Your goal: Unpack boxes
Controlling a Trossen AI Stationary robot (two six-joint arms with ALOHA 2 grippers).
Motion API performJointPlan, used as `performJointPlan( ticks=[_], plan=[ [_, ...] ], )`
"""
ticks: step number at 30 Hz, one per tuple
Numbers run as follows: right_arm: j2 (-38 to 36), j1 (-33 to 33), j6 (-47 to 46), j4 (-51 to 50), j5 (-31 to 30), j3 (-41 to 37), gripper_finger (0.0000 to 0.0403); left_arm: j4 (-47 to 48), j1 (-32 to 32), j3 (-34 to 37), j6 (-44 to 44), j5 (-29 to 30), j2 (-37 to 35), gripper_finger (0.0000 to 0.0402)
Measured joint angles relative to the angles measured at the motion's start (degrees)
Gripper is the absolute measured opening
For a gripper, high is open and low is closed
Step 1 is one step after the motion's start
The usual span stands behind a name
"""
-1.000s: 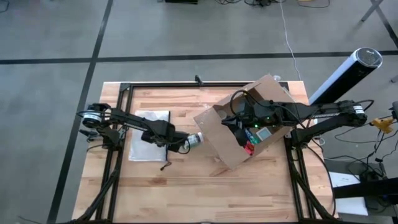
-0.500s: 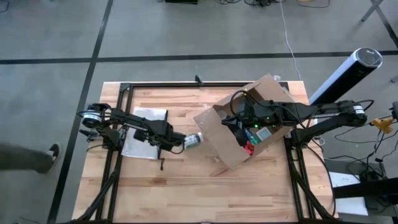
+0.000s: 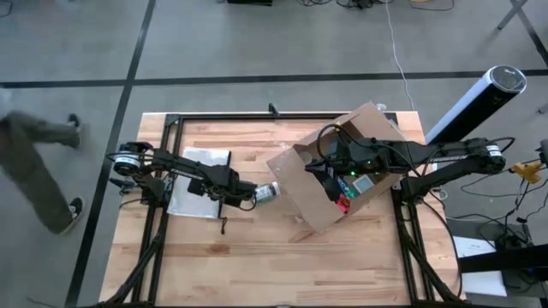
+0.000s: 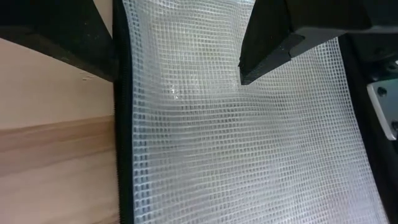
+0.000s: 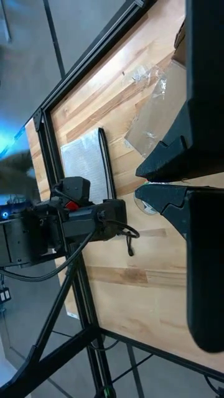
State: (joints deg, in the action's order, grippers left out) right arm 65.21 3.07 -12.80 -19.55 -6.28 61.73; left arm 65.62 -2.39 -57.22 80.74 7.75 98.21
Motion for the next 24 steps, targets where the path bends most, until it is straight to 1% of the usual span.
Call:
performJointPlan(
  ticks=[10,12,15,19,24],
  plan=[
    [0.0,0.01,0.14,-0.3,0.84,0.0,0.0,1.14,-0.02,2.5,3.35,-0.73,0.0,0.0309],
    [0.0,0.02,0.37,-0.33,0.89,0.0,0.0,0.93,-0.02,3.66,4.13,-1.14,0.0,0.0297],
    [0.0,0.02,0.4,-0.35,0.91,0.0,0.0,-0.35,-0.02,5.32,4.12,-2.05,0.0,0.025],
    [0.0,0.02,0.4,-0.35,0.89,0.0,0.0,-2.84,-0.02,5.95,3.31,-2.67,-0.02,0.016],
    [0.02,-0.09,0.87,-0.25,0.8,0.0,0.0,-3.73,-0.02,5.61,1.86,-2.7,-0.06,0.0049]
  ],
)
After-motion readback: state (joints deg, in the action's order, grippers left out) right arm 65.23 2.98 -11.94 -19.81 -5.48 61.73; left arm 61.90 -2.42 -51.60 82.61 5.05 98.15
